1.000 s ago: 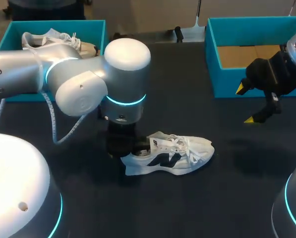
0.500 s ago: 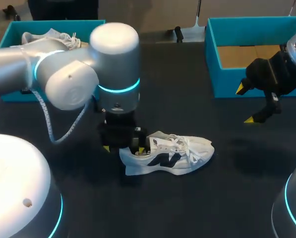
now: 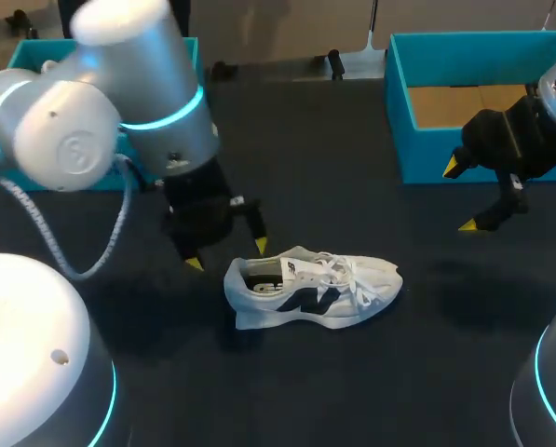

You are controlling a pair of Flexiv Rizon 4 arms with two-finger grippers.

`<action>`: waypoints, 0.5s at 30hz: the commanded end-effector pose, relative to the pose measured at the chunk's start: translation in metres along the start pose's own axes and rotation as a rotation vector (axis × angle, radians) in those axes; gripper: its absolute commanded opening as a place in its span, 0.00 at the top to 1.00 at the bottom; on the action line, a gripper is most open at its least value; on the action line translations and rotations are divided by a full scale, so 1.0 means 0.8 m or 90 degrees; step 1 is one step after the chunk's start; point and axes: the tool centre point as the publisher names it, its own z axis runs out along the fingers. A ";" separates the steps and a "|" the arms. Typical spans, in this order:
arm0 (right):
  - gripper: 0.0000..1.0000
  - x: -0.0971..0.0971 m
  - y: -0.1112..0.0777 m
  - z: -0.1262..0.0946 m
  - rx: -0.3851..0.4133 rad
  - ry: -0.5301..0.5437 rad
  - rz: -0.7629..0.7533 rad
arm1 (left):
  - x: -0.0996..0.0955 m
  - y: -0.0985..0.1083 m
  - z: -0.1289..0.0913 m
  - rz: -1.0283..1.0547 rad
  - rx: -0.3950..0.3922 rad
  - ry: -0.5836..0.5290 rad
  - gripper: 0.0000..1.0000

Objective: Take the shoe out of the shoebox, open the shoe tongue, remove and reinsert the insole, then place the shoe into the shoebox

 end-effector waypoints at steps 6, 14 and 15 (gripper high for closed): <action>0.00 0.000 0.001 0.001 0.003 0.000 0.000 | 0.021 -0.014 -0.031 -0.040 -0.009 -0.093 0.00; 0.00 0.000 0.001 0.001 0.003 0.000 0.000 | 0.021 -0.014 -0.031 -0.040 -0.009 -0.093 0.00; 0.00 0.000 0.001 0.001 0.003 0.000 0.000 | 0.024 -0.009 -0.031 -0.062 0.028 -0.117 0.00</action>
